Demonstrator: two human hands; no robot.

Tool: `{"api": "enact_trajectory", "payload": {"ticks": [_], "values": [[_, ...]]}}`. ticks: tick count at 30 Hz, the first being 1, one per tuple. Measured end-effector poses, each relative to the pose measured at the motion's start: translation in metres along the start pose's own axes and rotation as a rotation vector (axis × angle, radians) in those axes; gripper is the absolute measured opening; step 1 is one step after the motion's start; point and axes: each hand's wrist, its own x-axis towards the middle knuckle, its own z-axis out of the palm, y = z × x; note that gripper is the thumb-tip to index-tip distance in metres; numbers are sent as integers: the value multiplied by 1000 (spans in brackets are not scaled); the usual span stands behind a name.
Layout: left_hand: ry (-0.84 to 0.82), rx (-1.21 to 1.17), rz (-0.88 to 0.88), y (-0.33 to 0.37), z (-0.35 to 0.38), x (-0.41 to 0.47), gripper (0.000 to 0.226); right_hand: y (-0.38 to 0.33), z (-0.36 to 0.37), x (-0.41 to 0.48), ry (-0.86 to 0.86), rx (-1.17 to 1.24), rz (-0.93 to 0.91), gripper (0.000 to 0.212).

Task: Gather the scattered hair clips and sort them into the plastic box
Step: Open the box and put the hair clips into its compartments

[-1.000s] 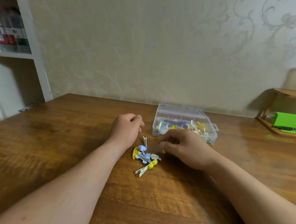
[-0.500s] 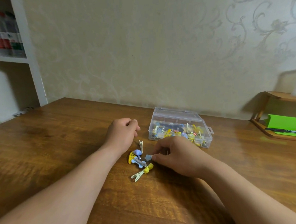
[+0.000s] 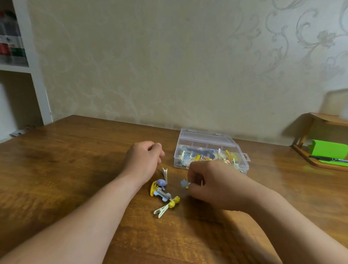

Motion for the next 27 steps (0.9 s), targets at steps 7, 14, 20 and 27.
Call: {"api": "enact_trajectory", "payload": {"ticks": [7, 14, 20, 27], "values": [[3, -10, 3, 0, 1, 1, 39, 28, -20, 4, 366, 421, 181, 24], [10, -5, 2, 1, 1, 1, 39, 77, -34, -1, 673, 707, 478, 22], [-4, 11, 2, -1, 1, 3, 39, 89, -33, 14, 631, 619, 512, 27], [6, 21, 12, 1, 0, 1, 39, 80, -53, 84, 445, 322, 483, 14]]}}
